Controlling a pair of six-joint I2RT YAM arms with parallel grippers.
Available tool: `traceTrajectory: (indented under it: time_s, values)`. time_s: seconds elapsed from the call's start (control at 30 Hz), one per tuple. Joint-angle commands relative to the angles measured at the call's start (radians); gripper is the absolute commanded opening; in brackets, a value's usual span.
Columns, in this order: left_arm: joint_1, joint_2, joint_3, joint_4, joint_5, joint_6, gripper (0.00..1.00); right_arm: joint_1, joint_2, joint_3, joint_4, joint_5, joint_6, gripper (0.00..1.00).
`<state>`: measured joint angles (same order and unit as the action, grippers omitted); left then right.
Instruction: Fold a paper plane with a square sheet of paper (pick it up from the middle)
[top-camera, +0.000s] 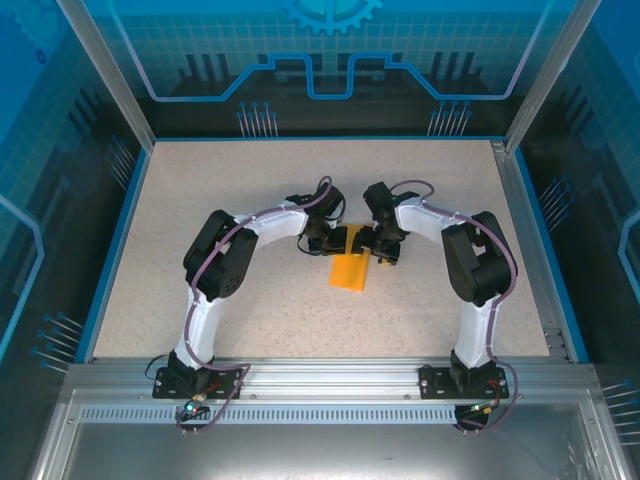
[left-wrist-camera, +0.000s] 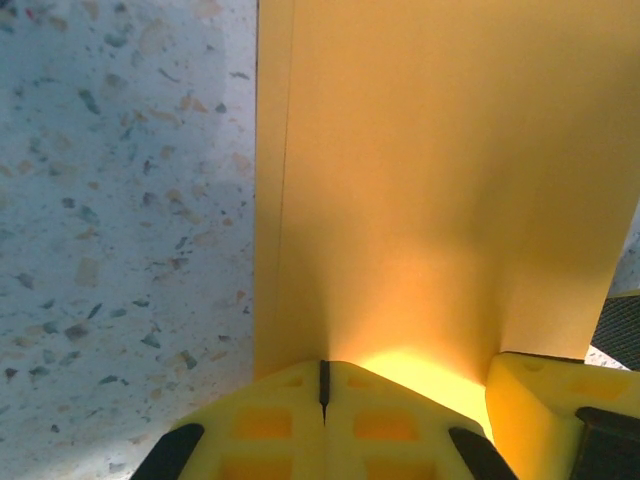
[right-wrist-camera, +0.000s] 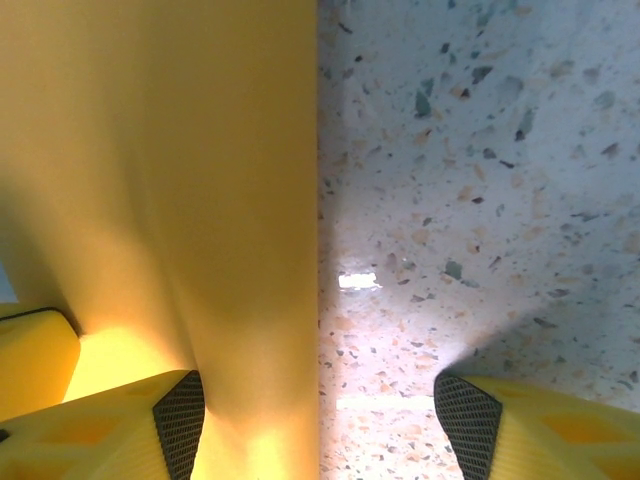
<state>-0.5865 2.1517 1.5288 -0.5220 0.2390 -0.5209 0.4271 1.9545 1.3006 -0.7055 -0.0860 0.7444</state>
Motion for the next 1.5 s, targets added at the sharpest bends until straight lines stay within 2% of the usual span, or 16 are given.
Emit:
traceTrajectory:
  time_s: [0.0, 0.13, 0.23, 0.33, 0.43, 0.5, 0.6, 0.63, 1.23, 1.47]
  values:
    - [-0.011, 0.033, -0.038, -0.020, -0.033, 0.015, 0.00, 0.002, 0.032, -0.008, -0.003, 0.018, -0.028, 0.70]
    - [-0.010, 0.028, -0.048, -0.017, -0.041, 0.015, 0.00, -0.027, -0.078, -0.023, 0.065, -0.029, -0.055, 0.72]
    - [-0.011, 0.026, -0.049, -0.015, -0.040, 0.016, 0.00, -0.065, -0.177, -0.088, 0.180, -0.128, -0.058, 0.73]
    - [-0.011, 0.027, -0.048, -0.011, -0.038, 0.017, 0.00, -0.098, -0.232, -0.169, 0.319, -0.248, -0.050, 0.66]
    - [-0.011, 0.025, -0.047, -0.010, -0.037, 0.019, 0.00, -0.096, -0.220, -0.208, 0.423, -0.356, -0.039, 0.38]
    - [-0.011, 0.029, -0.048, -0.009, -0.034, 0.021, 0.00, -0.082, -0.193, -0.220, 0.475, -0.406, -0.037, 0.24]
    - [-0.012, 0.031, -0.044, -0.010, -0.032, 0.019, 0.00, -0.078, -0.156, -0.220, 0.474, -0.406, -0.044, 0.04]
    - [-0.012, 0.030, -0.043, -0.010, -0.033, 0.021, 0.00, -0.080, -0.150, -0.226, 0.477, -0.396, -0.045, 0.00]
    - [-0.011, 0.039, -0.047, -0.017, -0.035, 0.029, 0.00, -0.154, -0.089, -0.318, 0.535, -0.466, -0.135, 0.00]
    - [-0.012, 0.042, -0.048, -0.018, -0.031, 0.033, 0.00, -0.166, -0.057, -0.358, 0.562, -0.447, -0.166, 0.00]
